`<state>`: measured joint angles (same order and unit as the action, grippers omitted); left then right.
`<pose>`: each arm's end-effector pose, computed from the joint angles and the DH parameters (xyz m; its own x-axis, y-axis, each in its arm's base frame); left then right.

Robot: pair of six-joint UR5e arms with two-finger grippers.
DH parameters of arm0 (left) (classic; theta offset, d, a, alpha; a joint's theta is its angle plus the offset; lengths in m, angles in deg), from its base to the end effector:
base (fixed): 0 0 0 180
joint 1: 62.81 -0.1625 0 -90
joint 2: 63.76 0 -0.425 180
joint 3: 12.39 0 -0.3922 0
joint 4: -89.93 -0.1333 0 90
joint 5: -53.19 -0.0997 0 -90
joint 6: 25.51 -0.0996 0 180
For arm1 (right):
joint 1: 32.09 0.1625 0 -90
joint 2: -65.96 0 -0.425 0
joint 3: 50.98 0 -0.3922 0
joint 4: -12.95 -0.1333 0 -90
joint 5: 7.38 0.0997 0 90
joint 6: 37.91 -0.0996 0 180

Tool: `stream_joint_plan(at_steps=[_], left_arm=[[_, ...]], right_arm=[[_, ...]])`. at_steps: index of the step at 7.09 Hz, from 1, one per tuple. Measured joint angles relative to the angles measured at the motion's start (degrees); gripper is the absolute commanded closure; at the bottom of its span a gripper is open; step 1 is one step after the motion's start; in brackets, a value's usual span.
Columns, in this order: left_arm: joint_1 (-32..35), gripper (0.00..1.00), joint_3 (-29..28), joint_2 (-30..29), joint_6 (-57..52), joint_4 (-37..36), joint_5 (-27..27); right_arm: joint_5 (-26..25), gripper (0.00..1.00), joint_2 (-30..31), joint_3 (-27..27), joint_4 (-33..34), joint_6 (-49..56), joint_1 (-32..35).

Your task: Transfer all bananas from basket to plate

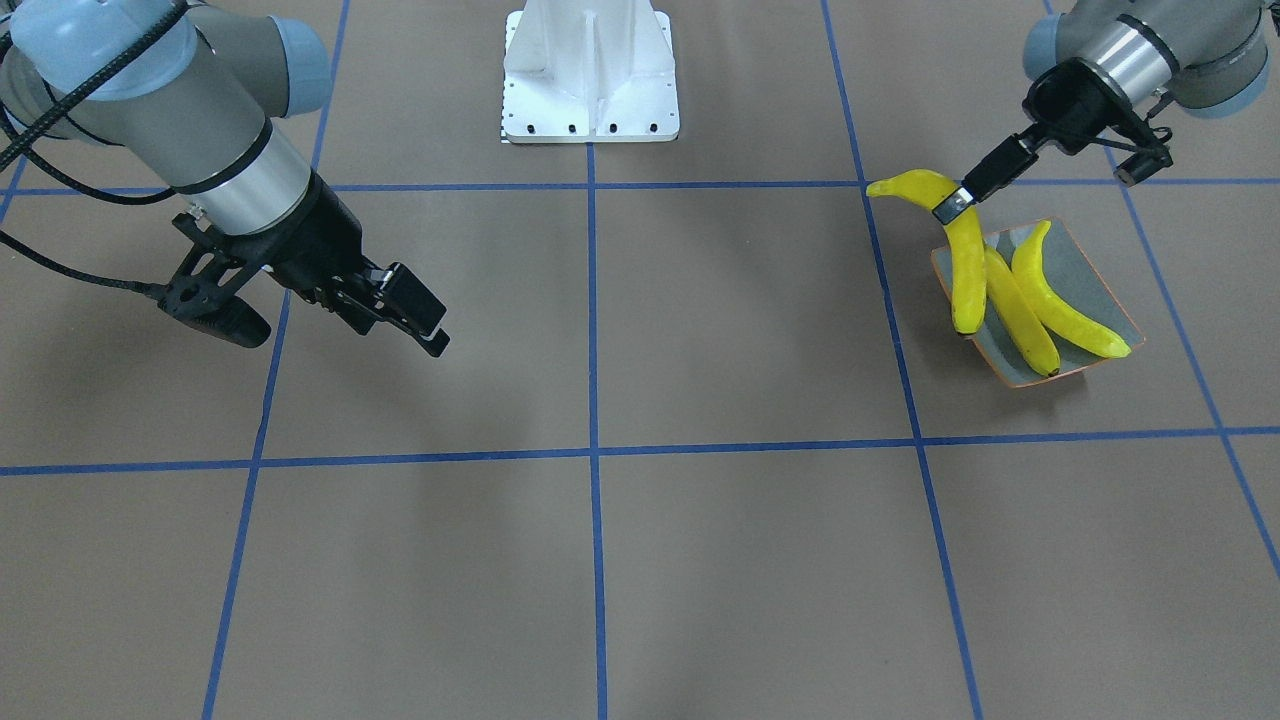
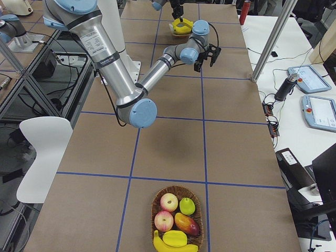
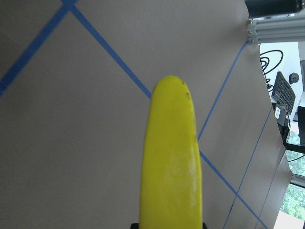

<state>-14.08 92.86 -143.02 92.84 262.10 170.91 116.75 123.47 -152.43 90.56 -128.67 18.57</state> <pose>0.2022 -0.3622 0.4548 -0.1369 -0.4813 -0.8658 0.3341 0.8004 -0.4978 -0.3424 -0.5399 0.2116 0.3469 0.4405 0.8280 -0.3488 0.8801 -0.3221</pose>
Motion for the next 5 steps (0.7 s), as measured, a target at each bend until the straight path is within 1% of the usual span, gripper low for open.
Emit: stream_joint_plan(at_steps=[1,3,5], left_arm=[[0.38,1.00,-3.27,1.09,-0.12,3.33,0.01],[0.65,1.00,-11.54,0.81,0.20,11.27,-0.42],[1.08,1.00,-13.90,0.19,0.50,13.20,-0.49]], right_arm=[[-0.28,0.00,0.36,0.01,0.00,0.13,-0.12],[-0.44,0.00,0.54,-0.05,0.00,0.28,-0.25],[-0.46,0.00,0.53,-0.17,0.00,0.31,-0.29]])
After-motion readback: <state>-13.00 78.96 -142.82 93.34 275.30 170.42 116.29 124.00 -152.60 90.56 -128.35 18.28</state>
